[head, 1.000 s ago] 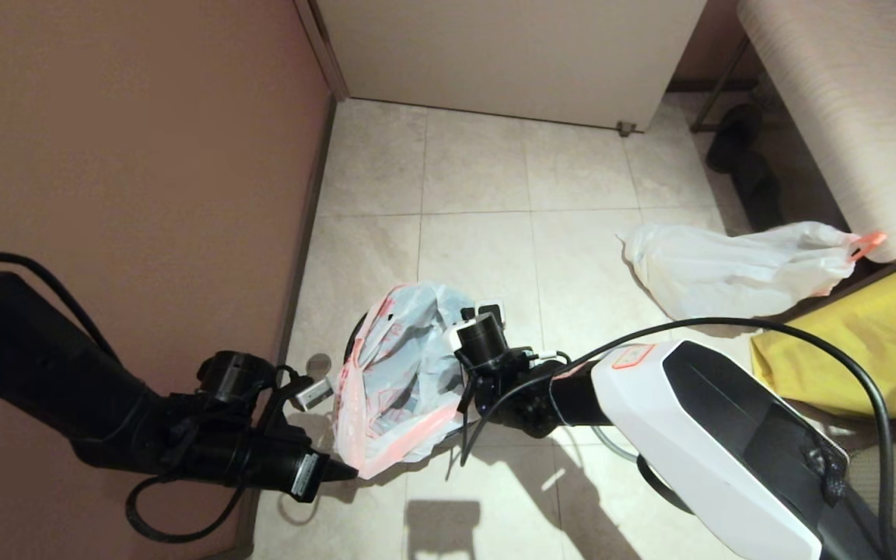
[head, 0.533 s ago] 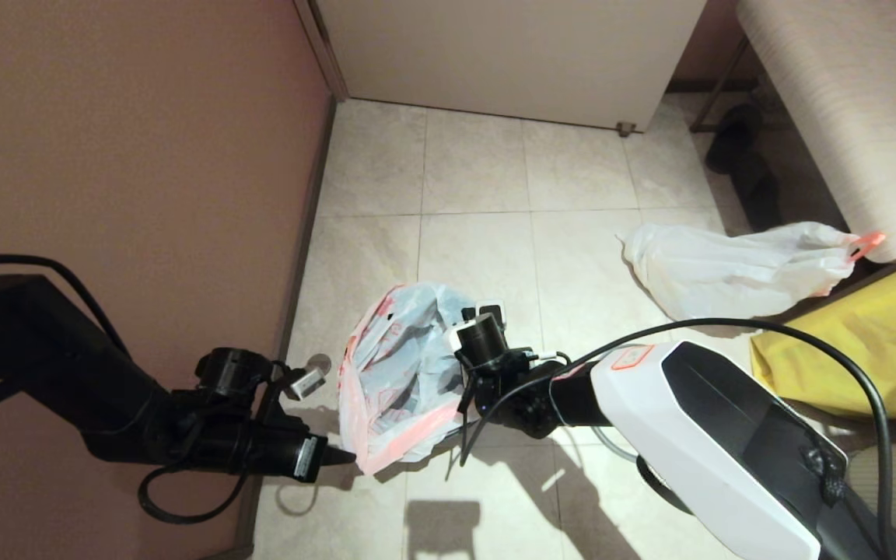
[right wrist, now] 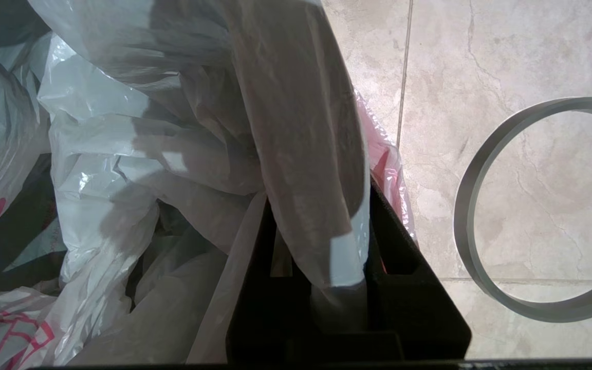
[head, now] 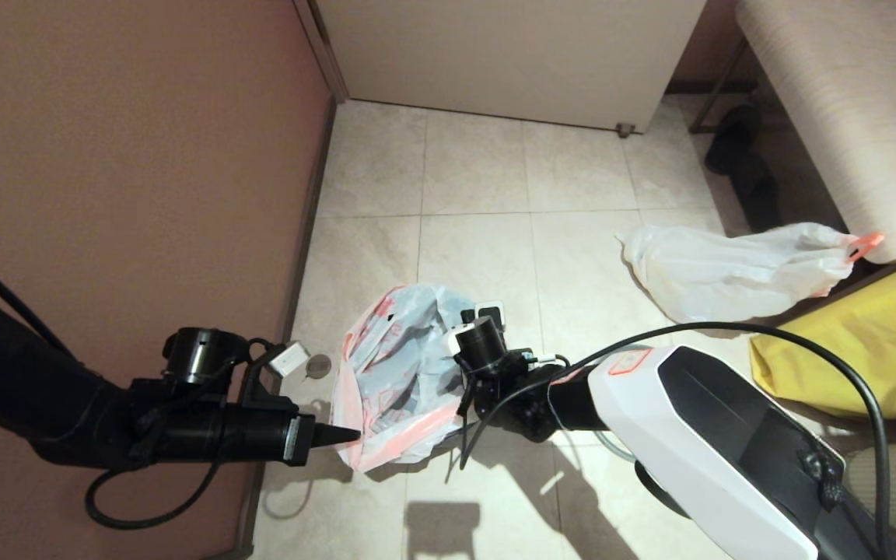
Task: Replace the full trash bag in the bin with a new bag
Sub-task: Put the new garbage bag on the trash can
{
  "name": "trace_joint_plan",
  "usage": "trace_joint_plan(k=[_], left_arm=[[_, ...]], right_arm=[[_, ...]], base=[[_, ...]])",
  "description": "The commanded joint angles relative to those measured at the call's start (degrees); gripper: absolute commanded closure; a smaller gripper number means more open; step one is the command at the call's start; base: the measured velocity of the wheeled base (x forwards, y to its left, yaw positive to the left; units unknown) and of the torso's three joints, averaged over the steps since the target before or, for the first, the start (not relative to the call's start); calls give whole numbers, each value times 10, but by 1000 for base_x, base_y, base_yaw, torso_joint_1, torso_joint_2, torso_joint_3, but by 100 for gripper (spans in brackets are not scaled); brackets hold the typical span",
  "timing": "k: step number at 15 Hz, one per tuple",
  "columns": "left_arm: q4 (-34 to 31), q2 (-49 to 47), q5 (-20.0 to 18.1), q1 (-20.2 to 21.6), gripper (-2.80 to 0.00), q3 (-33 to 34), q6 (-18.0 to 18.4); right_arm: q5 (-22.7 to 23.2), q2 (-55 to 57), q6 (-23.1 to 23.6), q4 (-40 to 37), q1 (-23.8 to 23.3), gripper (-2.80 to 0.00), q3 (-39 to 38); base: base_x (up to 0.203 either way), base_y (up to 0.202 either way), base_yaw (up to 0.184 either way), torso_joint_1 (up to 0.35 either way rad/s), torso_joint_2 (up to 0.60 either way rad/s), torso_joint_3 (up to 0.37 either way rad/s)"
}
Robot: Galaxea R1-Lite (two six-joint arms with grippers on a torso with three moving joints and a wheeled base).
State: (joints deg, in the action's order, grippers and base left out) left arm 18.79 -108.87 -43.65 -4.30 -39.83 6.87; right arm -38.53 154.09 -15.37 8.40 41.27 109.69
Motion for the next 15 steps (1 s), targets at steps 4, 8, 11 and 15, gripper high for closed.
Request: trace_joint_plan(k=[4,8,11,15], left_arm=[[2,-2,33,-30,0,-28,-64],[4,-27,74,-44,0,-43,-91],[-18,-38,136,-36,0,-46,-63],[-86,-73,188,-42,0,-65,1]], right_arm=[[0,21,-1,-3,34,0,0],[-2,29,-1,-2,34,0,0],[-10,42,9,21,17,0,1],[-10,33,9,22,10,0,1]], base=[[0,0,0,0,0,0],[0,0,0,0,0,0],[0,0,0,0,0,0],[0,0,0,0,0,0]])
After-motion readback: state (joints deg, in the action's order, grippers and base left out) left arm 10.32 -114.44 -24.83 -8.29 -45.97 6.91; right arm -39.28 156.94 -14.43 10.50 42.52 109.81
